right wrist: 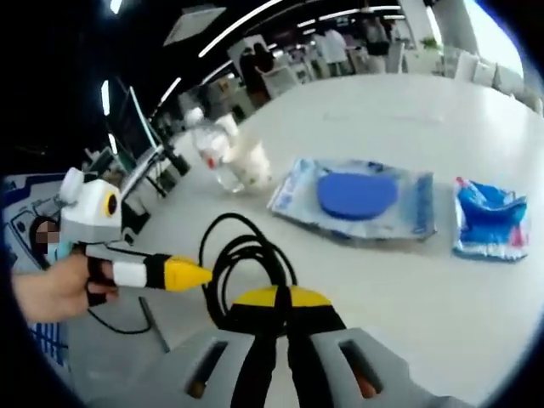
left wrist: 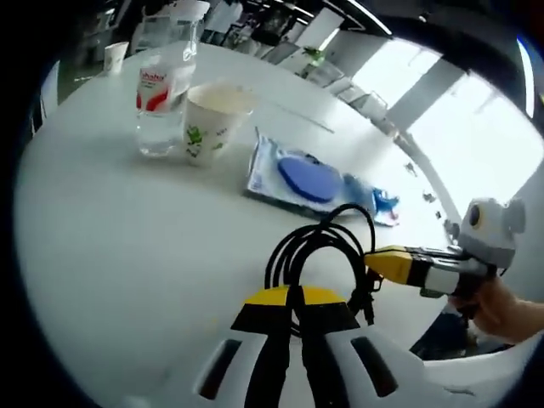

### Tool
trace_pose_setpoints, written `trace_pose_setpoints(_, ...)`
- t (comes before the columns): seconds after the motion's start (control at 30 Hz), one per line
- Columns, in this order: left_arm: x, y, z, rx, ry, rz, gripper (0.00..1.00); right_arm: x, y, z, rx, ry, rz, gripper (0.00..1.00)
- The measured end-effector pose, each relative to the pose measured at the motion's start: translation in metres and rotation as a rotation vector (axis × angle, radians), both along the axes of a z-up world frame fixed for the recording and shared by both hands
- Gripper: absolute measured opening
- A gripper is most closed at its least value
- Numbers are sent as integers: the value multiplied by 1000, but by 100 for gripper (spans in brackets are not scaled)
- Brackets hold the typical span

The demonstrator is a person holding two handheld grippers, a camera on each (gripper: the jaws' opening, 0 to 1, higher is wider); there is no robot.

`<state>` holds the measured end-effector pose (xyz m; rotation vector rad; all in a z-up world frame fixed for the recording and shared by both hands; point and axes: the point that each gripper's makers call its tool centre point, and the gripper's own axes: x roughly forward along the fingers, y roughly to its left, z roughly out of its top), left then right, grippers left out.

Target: Arrange the tabletop items into an orderly group along one side of the table until the central work area is clear of visible clutter.

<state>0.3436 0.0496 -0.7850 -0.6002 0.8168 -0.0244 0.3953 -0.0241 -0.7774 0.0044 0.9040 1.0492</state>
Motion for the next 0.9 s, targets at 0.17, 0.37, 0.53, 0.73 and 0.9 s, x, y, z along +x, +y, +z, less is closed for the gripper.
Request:
trace_pose_setpoints(0.17,13,-16,4,-14,-14,-25,0,10,-18,8,9,-23,-38,0)
trace_pose_setpoints(0.37,26,-39,9,-13,-27,-83,0,21,-48,10,9,-28,-107,0)
trace_pose_setpoints(0.53,39,-65,10,-9,-34,-139,0,27,-72,12,13,-22,-162,0)
trace_pose_setpoints(0.73,47,-87,11,-11,-31,-182,0,35,-94,11,10,-17,-206,0)
trace_pose_setpoints(0.9,55,-99,12,-8,-22,-209,0,43,-105,15,21,-20,-226,0)
